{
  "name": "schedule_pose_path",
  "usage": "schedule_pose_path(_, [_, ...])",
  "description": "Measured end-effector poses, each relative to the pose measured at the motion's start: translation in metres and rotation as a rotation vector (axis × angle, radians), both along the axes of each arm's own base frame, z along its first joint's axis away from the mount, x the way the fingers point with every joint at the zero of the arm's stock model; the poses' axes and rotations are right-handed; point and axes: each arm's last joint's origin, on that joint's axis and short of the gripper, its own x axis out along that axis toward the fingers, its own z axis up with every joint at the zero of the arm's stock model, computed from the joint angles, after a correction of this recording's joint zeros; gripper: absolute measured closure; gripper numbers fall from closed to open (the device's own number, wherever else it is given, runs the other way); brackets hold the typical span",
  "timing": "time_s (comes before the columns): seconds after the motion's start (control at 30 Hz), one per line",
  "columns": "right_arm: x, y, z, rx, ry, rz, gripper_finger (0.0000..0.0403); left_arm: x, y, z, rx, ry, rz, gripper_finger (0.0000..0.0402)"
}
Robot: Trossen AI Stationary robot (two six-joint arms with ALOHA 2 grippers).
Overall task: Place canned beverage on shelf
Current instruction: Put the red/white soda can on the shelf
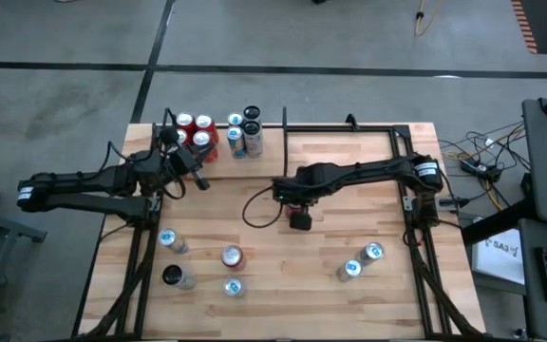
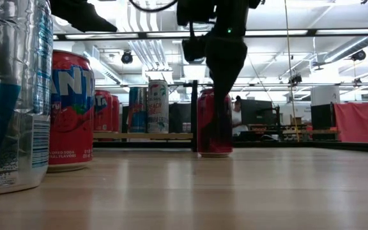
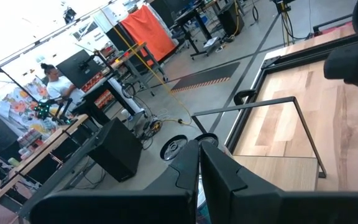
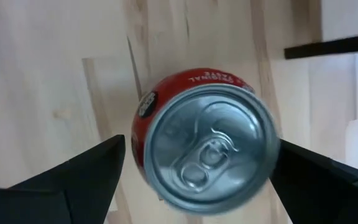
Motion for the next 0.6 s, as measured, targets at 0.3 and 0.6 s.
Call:
schedule_pose_path(0.3, [0.001,-0.006,-0.004,0.077,-0.002,-0.145,0.012,0.0,0.0,0.0,0.0,0.0,0.0,0.0402])
schedule_pose_path(0.6, [0.018,-0.007,0.038,0.1,-0.166,-0.199,0.012,0.0,0.0,0.0,0.004,0.002,0.0,0.0402])
